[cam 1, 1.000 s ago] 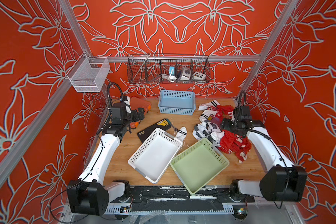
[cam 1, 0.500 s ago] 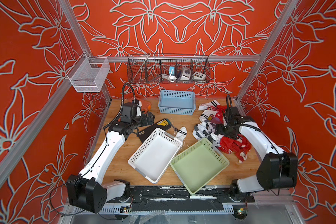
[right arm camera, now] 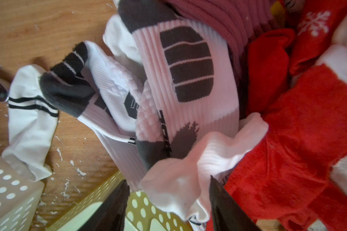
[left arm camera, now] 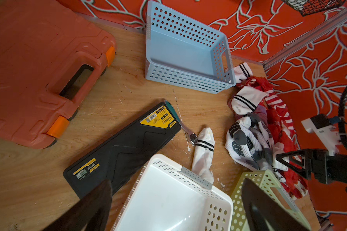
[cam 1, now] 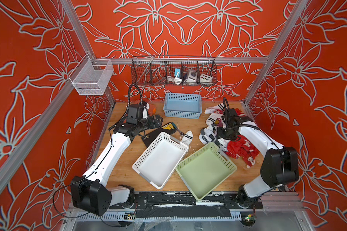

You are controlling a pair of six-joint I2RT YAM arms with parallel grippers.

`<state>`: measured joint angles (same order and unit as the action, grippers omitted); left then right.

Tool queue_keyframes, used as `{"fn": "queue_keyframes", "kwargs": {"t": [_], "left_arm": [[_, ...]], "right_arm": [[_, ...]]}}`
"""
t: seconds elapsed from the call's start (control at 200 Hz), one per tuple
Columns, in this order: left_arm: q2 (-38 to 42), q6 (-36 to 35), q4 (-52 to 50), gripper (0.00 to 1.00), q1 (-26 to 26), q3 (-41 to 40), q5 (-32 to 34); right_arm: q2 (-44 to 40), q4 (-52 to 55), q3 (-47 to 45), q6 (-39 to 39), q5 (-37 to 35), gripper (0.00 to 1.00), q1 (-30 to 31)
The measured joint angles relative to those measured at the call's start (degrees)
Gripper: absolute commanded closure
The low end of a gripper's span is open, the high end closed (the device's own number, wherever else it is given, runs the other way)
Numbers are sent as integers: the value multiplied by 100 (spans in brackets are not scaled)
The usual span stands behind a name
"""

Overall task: Sort the socks into the basket by color
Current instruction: Pick up the sock from the center of the board.

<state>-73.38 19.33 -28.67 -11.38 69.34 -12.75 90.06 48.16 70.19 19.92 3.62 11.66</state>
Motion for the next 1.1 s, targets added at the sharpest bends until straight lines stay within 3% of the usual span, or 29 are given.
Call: {"fn": "queue_keyframes", "kwargs": {"t": [0.29,0.505,0.545,0.6,0.63,0.896,1.101], "left_arm": [[-46,2,2,2,0,-2,-166],[-57,-9,2,2,0,-4,-229],[-57,-17,2,2,0,-4,-238],[-57,-24,2,2,0,-4,-249],[-57,-24,2,2,0,-4,-256],[-57,-37,2,2,0,-4,-328],[-57,-17,37,2,0,-15,-461]], "right_arm": [[2,-59,-33,26,-46,62,-2],[4,-92,-107,39,-61,65,2],[4,-114,-125,46,-61,72,2],[4,-133,-144,22,-57,94,2],[4,-142,-155,42,-57,100,2],[-57,-116,-157,50,-55,100,4],[-573,173,50,-33,-55,100,4]]}}
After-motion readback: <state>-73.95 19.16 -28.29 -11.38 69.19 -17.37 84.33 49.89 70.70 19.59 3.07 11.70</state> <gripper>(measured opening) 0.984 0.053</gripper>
